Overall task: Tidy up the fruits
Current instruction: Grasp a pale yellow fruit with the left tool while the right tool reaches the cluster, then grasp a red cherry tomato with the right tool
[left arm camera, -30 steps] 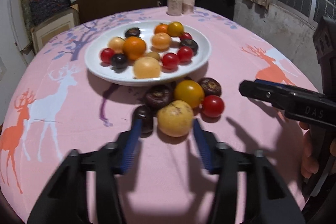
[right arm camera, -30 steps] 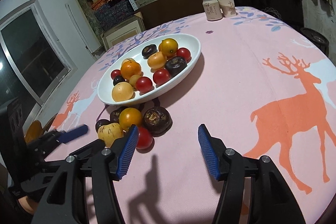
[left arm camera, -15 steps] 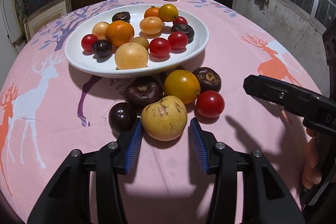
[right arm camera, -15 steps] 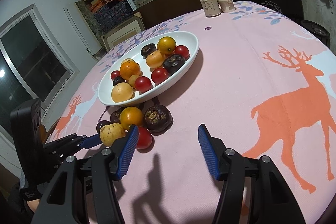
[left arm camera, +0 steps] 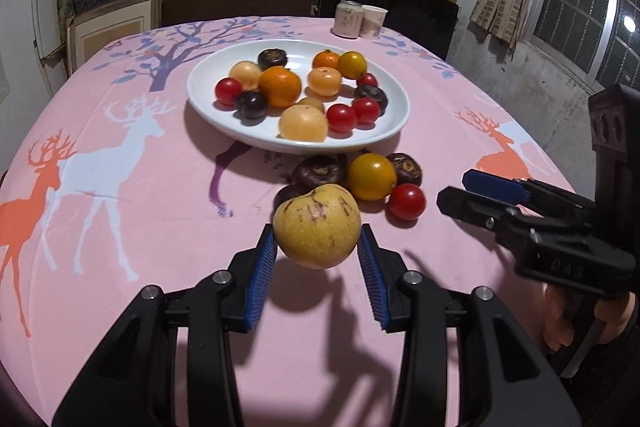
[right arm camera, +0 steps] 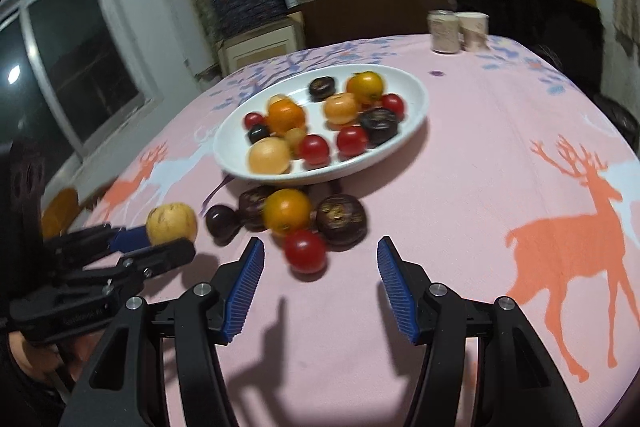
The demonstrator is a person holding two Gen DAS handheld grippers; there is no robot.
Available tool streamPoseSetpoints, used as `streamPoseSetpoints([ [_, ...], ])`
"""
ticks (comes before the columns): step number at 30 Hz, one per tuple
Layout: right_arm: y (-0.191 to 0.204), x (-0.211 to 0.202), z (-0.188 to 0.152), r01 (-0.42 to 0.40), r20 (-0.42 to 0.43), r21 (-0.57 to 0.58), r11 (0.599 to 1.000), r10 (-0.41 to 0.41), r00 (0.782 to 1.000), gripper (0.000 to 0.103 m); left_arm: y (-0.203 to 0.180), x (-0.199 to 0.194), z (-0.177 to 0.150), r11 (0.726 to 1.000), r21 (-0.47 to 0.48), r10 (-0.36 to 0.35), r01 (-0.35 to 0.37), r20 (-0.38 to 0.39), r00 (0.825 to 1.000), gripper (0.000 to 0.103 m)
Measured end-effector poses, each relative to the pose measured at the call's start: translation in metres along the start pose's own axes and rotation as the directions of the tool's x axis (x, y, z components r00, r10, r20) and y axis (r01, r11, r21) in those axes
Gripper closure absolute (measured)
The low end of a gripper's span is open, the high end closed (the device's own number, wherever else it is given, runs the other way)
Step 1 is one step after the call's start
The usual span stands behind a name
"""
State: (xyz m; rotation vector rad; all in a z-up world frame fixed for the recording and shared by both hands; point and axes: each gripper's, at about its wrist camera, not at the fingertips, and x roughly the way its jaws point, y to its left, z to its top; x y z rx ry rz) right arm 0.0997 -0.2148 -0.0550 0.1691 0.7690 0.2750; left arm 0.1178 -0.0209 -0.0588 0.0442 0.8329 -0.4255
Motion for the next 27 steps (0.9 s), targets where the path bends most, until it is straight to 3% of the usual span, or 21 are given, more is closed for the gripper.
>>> streamPoseSetpoints([
  [6, 0.018, 0.026, -0.001, -0.022, -0.123, -0.029, 0.999, 0.018, 0.992, 0.048, 0.011, -0.004, -0.005, 1.000, -0.029, 0.004, -0.004, 0.007, 1.000, 0.062],
  [12, 0.020, 0.035, 0.001, 0.037, -0.144, -0.038, 0.999, -0.042, 0.989, 0.050, 0.015, -0.010, -0.006, 1.000, -0.031, 0.007, -0.006, 0.020, 1.000, 0.062],
  [15, 0.019, 0.044, 0.002, 0.050, -0.172, -0.038, 0.998, -0.056, 0.983, 0.061, 0.017, -0.009, -0.006, 0.999, -0.036, 0.004, -0.003, 0.019, 1.000, 0.062],
  [18, 0.018, 0.047, 0.004, 0.070, -0.163, -0.039, 0.997, -0.075, 0.984, 0.072, 0.016, -0.009, -0.007, 0.999, -0.035, 0.002, -0.001, 0.016, 1.000, 0.062],
  [27, 0.022, 0.026, 0.001, 0.046, -0.107, -0.047, 0.998, -0.051, 0.993, 0.073, 0.016, -0.008, -0.008, 0.999, -0.033, 0.001, -0.001, 0.009, 1.000, 0.062],
])
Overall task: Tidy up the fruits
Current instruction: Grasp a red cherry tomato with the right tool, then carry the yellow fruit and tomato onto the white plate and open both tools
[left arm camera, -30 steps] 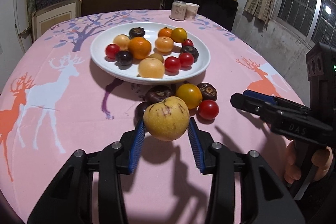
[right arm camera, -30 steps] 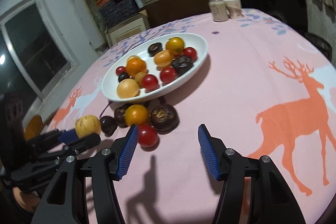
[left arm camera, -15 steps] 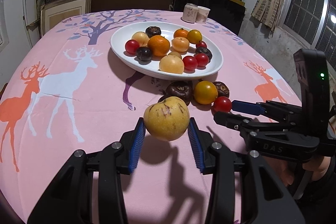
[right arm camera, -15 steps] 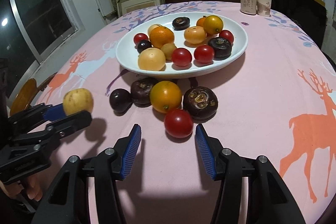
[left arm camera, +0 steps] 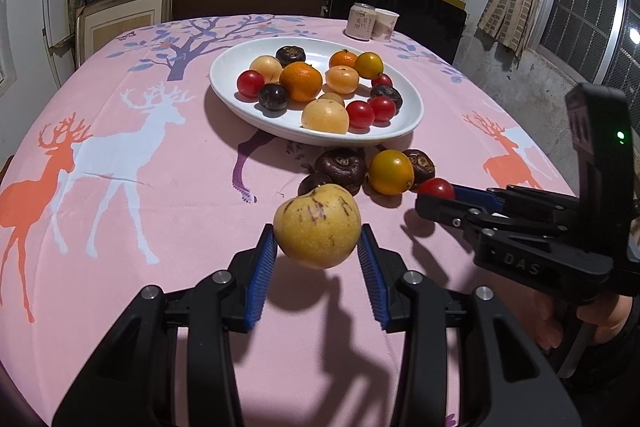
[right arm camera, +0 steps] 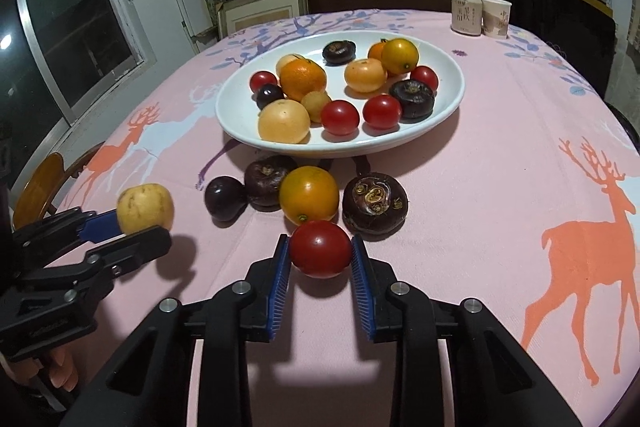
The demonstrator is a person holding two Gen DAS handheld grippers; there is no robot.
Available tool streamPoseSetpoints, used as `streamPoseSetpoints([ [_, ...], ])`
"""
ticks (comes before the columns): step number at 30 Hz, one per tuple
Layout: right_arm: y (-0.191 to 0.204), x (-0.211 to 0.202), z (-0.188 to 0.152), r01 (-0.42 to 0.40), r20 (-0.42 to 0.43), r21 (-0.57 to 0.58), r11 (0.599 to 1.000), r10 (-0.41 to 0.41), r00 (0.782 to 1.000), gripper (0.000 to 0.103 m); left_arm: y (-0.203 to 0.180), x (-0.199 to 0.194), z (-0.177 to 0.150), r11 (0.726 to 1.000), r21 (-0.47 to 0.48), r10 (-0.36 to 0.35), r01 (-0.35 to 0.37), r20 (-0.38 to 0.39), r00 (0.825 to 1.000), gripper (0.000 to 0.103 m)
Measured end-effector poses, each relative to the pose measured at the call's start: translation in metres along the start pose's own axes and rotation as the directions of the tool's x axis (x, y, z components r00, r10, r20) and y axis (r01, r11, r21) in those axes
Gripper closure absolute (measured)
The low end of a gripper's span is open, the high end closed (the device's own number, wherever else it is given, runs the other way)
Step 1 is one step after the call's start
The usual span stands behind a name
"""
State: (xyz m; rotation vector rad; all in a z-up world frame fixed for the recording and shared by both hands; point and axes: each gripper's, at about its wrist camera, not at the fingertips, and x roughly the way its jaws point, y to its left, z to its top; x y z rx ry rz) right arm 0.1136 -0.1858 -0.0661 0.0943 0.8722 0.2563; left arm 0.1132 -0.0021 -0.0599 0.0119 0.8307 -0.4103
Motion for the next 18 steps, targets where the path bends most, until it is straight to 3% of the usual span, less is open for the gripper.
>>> streamPoseSetpoints([
  [18, -0.003, -0.044, 0.003, 0.011, 0.085, 0.012, 1.000, -0.012, 0.996, 0.073, -0.005, -0.021, 0.007, 1.000, 0.020, -0.010, 0.009, 0.031, 0.999, 0.062],
])
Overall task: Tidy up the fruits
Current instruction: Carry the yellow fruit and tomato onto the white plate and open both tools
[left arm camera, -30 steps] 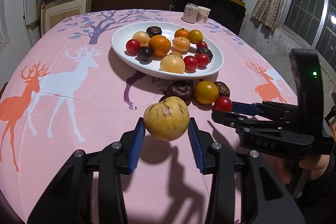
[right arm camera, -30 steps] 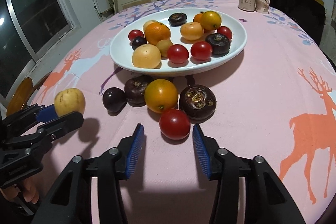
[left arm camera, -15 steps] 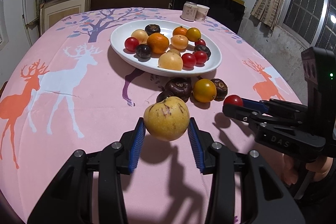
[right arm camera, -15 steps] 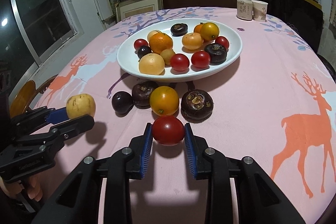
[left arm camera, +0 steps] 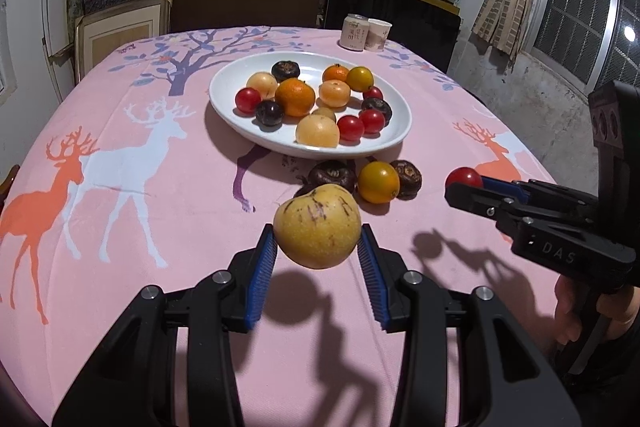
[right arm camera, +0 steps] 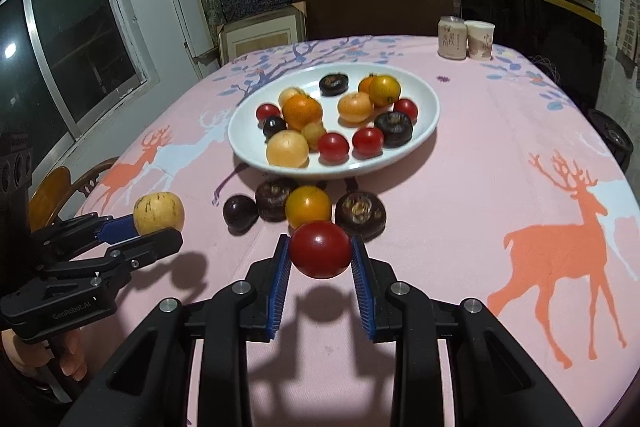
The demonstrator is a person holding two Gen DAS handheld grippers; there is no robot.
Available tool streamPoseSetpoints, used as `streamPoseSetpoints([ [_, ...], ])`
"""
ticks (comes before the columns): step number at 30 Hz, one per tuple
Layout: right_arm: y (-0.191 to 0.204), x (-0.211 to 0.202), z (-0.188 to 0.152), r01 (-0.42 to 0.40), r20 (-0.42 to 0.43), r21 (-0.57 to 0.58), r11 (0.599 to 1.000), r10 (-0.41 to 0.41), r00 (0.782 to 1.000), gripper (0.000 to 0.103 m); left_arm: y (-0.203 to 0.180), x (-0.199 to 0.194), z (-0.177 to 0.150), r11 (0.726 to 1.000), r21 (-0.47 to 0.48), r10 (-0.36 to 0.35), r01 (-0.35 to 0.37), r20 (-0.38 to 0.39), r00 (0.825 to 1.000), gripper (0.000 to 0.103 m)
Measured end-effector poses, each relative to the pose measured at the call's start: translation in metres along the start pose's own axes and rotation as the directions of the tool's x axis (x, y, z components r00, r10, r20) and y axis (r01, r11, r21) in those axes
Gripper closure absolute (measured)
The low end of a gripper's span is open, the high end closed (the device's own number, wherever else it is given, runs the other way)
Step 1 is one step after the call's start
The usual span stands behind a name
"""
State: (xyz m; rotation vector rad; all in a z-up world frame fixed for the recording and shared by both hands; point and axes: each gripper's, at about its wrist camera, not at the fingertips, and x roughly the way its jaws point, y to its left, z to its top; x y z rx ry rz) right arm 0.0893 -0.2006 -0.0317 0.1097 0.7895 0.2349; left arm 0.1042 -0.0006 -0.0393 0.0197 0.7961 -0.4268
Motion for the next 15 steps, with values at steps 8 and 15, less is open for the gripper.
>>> streamPoseSetpoints([
  [8, -0.011, -0.015, 0.056, -0.005, 0.072, 0.004, 1.000, 0.005, 0.997, 0.073, 0.005, 0.007, 0.058, 0.999, 0.020, 0.033, -0.033, 0.040, 0.999, 0.062],
  [15, -0.024, 0.021, 0.103, -0.035, 0.056, 0.016, 0.999, 0.034, 0.998, 0.073, 0.017, 0.050, 0.111, 0.999, -0.013, 0.053, -0.052, 0.043, 0.998, 0.062],
])
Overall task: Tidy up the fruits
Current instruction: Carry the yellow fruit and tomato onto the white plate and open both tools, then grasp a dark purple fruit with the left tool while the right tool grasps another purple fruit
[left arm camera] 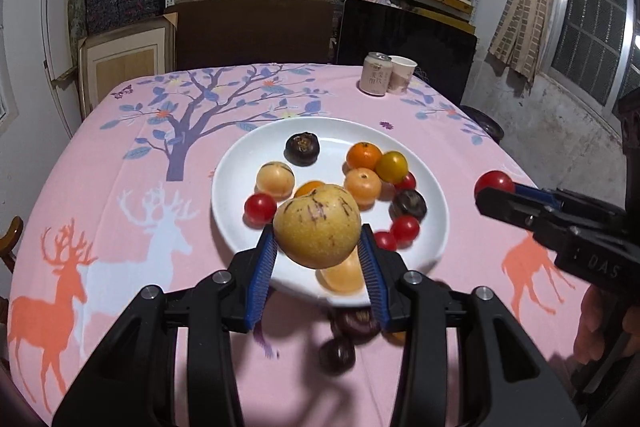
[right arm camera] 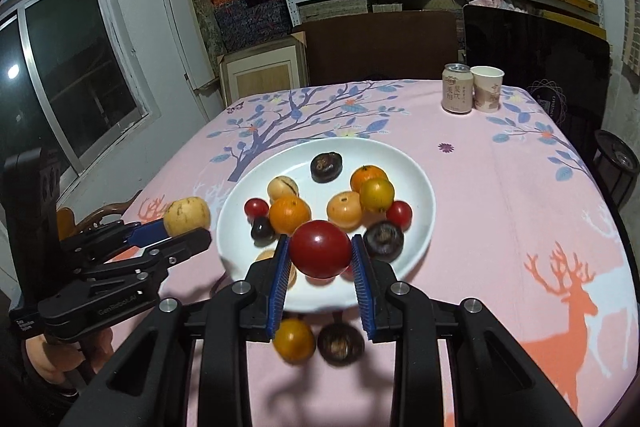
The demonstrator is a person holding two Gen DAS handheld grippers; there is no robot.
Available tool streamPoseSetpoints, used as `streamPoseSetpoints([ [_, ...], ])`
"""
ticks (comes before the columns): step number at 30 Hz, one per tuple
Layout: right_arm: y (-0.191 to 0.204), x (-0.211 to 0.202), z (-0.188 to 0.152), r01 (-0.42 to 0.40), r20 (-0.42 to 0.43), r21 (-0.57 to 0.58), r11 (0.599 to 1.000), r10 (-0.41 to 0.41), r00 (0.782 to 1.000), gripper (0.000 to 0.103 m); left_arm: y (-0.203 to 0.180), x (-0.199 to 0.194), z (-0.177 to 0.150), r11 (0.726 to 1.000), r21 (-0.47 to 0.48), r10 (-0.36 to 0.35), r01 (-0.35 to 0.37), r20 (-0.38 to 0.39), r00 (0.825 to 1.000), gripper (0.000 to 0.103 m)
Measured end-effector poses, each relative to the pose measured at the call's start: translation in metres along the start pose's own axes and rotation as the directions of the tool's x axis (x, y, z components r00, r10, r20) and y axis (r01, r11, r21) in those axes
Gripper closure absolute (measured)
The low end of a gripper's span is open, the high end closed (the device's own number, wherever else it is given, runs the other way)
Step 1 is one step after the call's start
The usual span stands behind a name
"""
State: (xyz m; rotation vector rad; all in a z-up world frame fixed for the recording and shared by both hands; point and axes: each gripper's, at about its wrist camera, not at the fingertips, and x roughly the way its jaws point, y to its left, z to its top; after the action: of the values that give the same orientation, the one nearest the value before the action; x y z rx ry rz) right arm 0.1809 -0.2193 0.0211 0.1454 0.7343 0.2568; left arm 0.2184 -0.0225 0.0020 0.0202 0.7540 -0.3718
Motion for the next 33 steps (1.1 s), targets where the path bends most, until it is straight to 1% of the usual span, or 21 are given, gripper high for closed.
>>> streamPoseSetpoints([
  [4, -0.005, 0.037, 0.014, 0.008, -0.038, 0.002, 1.000, -0.008, 0.999, 0.073, 0.006, 0.040, 0.018, 1.000, -0.001, 0.023, -0.023, -0.027, 0.999, 0.062],
  [6, -0.009, 0.058, 0.019, 0.008, -0.061, 0.011, 1.000, -0.007, 0.998, 0.073, 0.013, 0.062, 0.026, 1.000, -0.016, 0.020, -0.021, -0.057, 0.998, 0.062],
  [10, -0.011, 0.090, 0.020, 0.000, -0.098, 0.012, 1.000, 0.001, 0.995, 0.073, 0.023, 0.097, 0.034, 0.999, -0.028, 0.023, -0.026, -0.099, 0.995, 0.062],
  [11, -0.012, 0.095, 0.019, -0.005, -0.106, 0.013, 1.000, 0.007, 0.994, 0.072, 0.025, 0.101, 0.036, 0.999, -0.031, 0.023, -0.026, -0.084, 0.996, 0.062],
  [13, -0.009, 0.103, 0.016, -0.007, -0.116, 0.003, 1.000, 0.007, 0.993, 0.072, 0.024, 0.104, 0.041, 0.999, -0.019, 0.035, -0.036, -0.078, 0.996, 0.062],
  [14, -0.009, 0.105, 0.015, -0.012, -0.116, 0.000, 1.000, 0.012, 0.993, 0.066, 0.024, 0.105, 0.042, 0.999, -0.017, 0.036, -0.037, -0.078, 0.996, 0.061],
  [15, -0.008, 0.105, 0.014, -0.021, -0.115, -0.004, 1.000, 0.020, 0.993, 0.060, 0.024, 0.106, 0.043, 0.999, -0.014, 0.034, -0.035, -0.077, 0.996, 0.053],
  [16, -0.008, 0.102, 0.014, -0.021, -0.105, -0.006, 1.000, 0.020, 0.994, 0.052, 0.025, 0.103, 0.043, 0.999, -0.017, 0.030, -0.032, -0.068, 0.997, 0.042],
  [18, -0.008, 0.092, 0.016, -0.023, -0.068, -0.010, 1.000, 0.022, 0.997, 0.052, 0.026, 0.094, 0.043, 0.999, -0.026, 0.036, -0.037, -0.034, 0.999, 0.035],
  [21, -0.011, 0.077, 0.017, -0.024, -0.036, -0.002, 1.000, 0.024, 0.999, 0.052, 0.028, 0.075, 0.043, 0.999, -0.051, 0.011, -0.011, -0.007, 1.000, 0.033],
  [24, -0.015, 0.053, 0.011, -0.018, -0.015, 0.019, 1.000, 0.019, 1.000, 0.052, 0.027, 0.049, 0.033, 0.998, -0.057, -0.006, 0.006, 0.011, 1.000, 0.027],
  [27, -0.023, 0.034, -0.003, -0.017, -0.022, 0.047, 0.999, 0.018, 1.000, 0.052, 0.020, 0.025, 0.009, 1.000, -0.025, -0.015, 0.015, 0.009, 1.000, 0.024],
  [28, -0.024, 0.029, -0.009, -0.013, -0.024, 0.052, 0.999, 0.015, 1.000, 0.052, 0.017, 0.019, 0.000, 1.000, -0.014, -0.015, 0.015, 0.002, 1.000, 0.019],
  [30, -0.026, 0.018, -0.026, -0.018, -0.033, 0.067, 0.998, 0.021, 0.999, 0.052, 0.011, 0.006, -0.024, 1.000, 0.018, -0.007, 0.007, -0.011, 1.000, 0.014],
  [33, -0.028, 0.005, -0.051, -0.018, -0.034, 0.088, 0.996, 0.021, 0.999, 0.051, 0.002, -0.002, -0.057, 0.998, 0.070, 0.006, -0.003, -0.049, 0.999, 0.014],
])
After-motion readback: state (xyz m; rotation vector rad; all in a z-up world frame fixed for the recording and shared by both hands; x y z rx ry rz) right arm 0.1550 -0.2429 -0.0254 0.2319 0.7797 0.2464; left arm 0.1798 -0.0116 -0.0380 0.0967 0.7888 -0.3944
